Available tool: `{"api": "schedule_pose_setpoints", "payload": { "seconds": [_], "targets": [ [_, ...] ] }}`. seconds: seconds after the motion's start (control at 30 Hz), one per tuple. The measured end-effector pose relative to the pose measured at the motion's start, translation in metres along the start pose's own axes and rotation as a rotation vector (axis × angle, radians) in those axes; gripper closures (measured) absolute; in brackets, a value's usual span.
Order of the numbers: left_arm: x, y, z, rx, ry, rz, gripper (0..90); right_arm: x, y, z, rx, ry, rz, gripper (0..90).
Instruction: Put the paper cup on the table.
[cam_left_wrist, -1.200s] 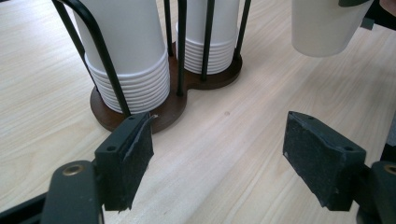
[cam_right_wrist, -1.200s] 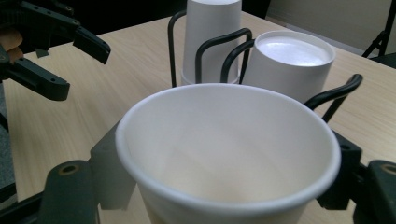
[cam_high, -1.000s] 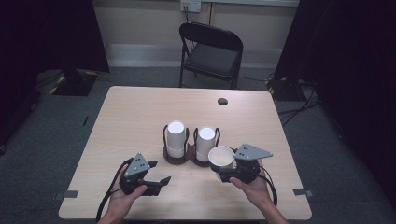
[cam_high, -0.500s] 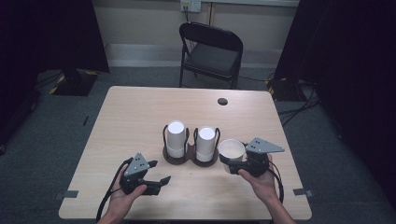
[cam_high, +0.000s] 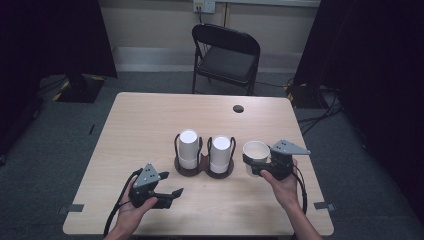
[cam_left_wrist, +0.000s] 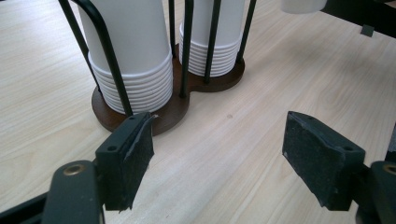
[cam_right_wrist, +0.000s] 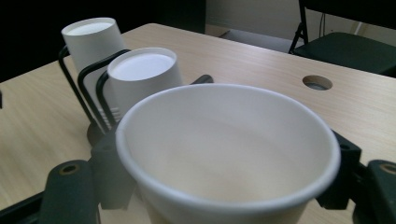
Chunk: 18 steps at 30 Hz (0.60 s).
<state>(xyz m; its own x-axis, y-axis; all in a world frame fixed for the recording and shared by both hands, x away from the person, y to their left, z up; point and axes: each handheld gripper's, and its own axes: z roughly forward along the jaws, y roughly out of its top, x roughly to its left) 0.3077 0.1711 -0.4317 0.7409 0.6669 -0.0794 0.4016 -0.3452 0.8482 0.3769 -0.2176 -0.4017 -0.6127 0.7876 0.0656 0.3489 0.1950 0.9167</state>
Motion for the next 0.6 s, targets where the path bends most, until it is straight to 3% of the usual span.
{"api": "schedule_pose_setpoints", "payload": {
  "seconds": [0.23, 0.37, 0.6],
  "targets": [
    [-0.001, 0.002, -0.001, -0.003, 0.003, 0.011, 24.7, -0.013, 0.004, 0.014, -0.002, -0.041, 0.007, 23.8],
    [0.0, 0.001, 0.0, -0.005, 0.004, -0.008, 24.7, -0.022, 0.006, 0.023, 0.016, -0.069, 0.02, 23.8],
    [0.003, 0.0, 0.002, 0.004, 0.004, -0.009, 24.7, -0.041, 0.006, 0.039, 0.018, -0.114, 0.086, 23.7]
  ]
}}
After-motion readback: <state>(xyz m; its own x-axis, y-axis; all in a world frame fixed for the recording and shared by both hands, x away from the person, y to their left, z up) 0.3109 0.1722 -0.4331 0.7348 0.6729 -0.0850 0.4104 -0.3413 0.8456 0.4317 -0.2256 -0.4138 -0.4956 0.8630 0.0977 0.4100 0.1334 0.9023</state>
